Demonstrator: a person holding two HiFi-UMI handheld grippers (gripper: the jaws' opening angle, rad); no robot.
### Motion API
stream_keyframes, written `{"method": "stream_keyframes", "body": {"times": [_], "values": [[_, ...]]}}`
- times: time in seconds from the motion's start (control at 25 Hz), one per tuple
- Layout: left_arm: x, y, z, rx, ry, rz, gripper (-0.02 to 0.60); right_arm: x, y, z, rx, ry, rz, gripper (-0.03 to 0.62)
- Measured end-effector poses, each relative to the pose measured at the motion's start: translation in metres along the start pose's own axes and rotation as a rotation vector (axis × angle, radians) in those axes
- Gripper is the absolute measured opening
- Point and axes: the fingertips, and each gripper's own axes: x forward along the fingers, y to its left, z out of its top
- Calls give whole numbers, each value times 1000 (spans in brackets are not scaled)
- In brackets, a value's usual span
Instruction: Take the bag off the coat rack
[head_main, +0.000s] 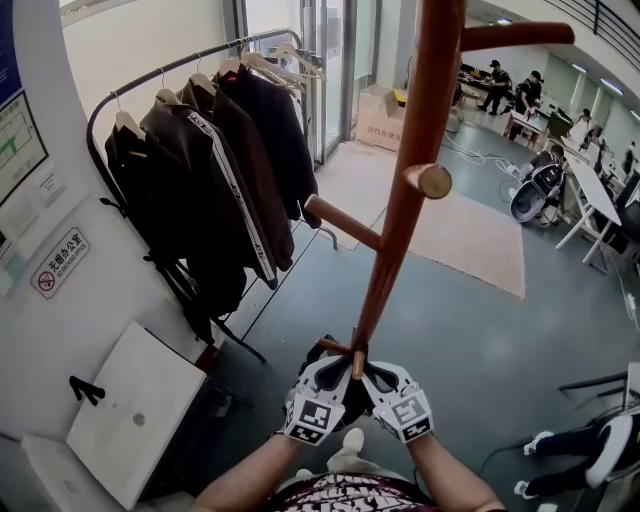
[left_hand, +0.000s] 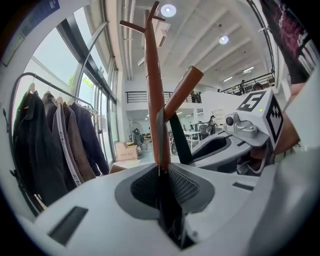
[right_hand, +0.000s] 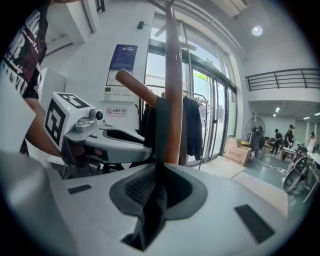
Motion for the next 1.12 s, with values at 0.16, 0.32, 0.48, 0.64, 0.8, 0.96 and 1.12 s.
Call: {"method": "stream_keyframes", "body": {"times": [0.16,0.32,0.48,0.64,0.8,0.96,1.12], "values": [[-2,-1,4,-13,2,11,30,-6,-2,-2,-4,-10,-33,11],[-11,5,9,-60,-13,34,14,-11,-1,3,22,-22,-20,8],[-24,3,8,-91,-16,43,9,-19,3,4,45,-22,-5,8],[-33,-4,18,-83,-25,35,9,-31,4,11,35,-27,-5,8],[-50,-8,37,-83,-53,37,9,-44,10,29,28,-56,-3,8],[-71,-12,62,-81,-85,42,9,-61,20,51,13,-98,-5,8],[-95,-19,84,-68,-123,41,9,-81,33,72,0,-137,-10,8]]}}
